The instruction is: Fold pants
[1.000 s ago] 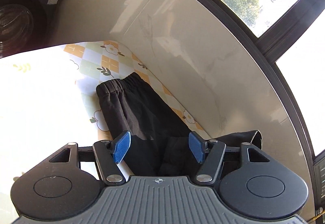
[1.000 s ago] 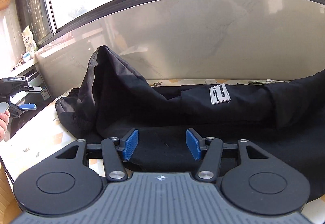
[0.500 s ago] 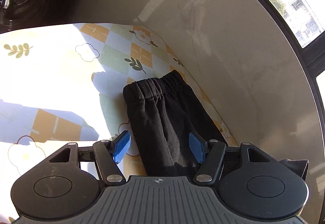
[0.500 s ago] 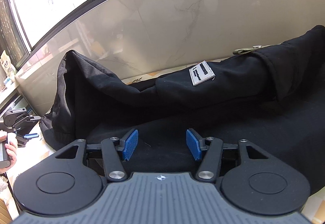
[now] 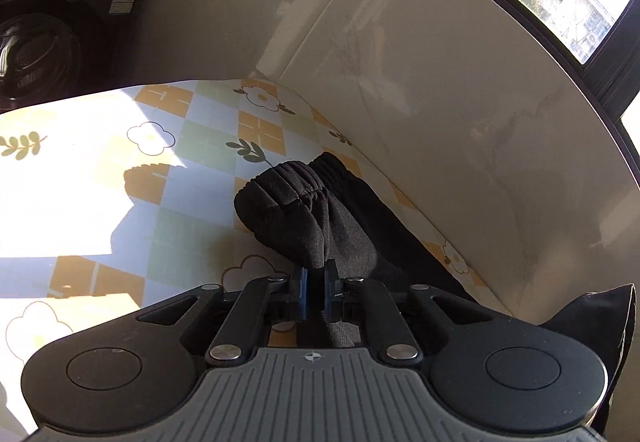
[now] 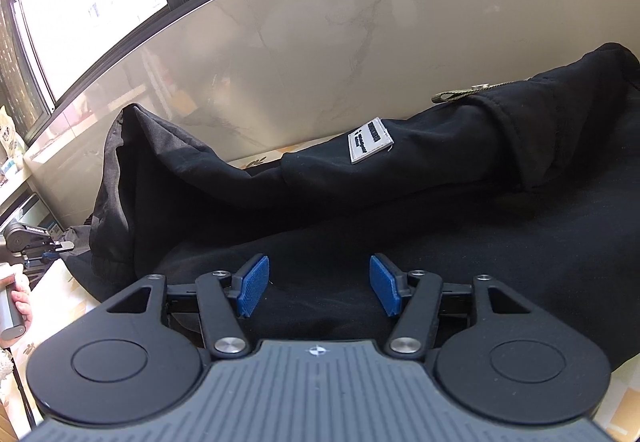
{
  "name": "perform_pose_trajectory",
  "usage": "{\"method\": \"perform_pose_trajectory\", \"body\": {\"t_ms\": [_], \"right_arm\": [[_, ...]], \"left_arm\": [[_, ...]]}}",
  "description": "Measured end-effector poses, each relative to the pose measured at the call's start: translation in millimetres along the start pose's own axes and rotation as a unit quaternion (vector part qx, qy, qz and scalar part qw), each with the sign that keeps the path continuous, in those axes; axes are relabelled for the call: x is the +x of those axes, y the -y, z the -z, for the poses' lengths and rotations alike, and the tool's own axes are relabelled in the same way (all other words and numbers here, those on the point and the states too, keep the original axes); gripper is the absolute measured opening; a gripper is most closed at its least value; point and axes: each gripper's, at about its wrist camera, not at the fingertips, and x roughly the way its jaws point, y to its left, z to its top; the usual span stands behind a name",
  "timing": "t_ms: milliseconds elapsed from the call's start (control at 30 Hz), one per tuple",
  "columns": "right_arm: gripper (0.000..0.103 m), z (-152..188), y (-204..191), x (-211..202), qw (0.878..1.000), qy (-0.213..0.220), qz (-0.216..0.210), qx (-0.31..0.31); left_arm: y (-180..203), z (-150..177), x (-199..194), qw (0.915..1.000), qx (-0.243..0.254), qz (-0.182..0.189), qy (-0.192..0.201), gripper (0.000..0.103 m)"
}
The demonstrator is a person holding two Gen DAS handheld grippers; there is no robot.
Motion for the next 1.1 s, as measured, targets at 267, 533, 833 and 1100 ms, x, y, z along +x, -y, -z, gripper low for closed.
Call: {"method": "perform_pose_trajectory", "body": {"t_ms": [267, 533, 833, 1100], "right_arm": [[0.06, 4.1, 21.7, -6.9, 0.999, 0.002, -0.022, 0.039], [0.06, 3.4, 17.4, -13.1, 0.999, 0.042, -0.002, -0.005], [0.065, 6.4, 22.3, 1.0, 0.996, 0.054, 0.052, -0.04], [0.074, 14.8, 22.0, 16.7, 0.994, 0.039, 0.081, -0.067]], "left_arm": [[-33.9, 29.1, -75.3, 0.9995, 0.014, 0.014, 0.024, 0.008], [-59.2, 55.8, -111.0, 0.9992, 0.022, -0.019, 0.029, 0.009], [-41.0, 73.3, -140.3, 0.9905, 0.121, -0.025, 0.06, 0.052], [-5.8, 90.1, -165.6, 0.9856, 0.143, 0.001, 0.091, 0.068]]}}
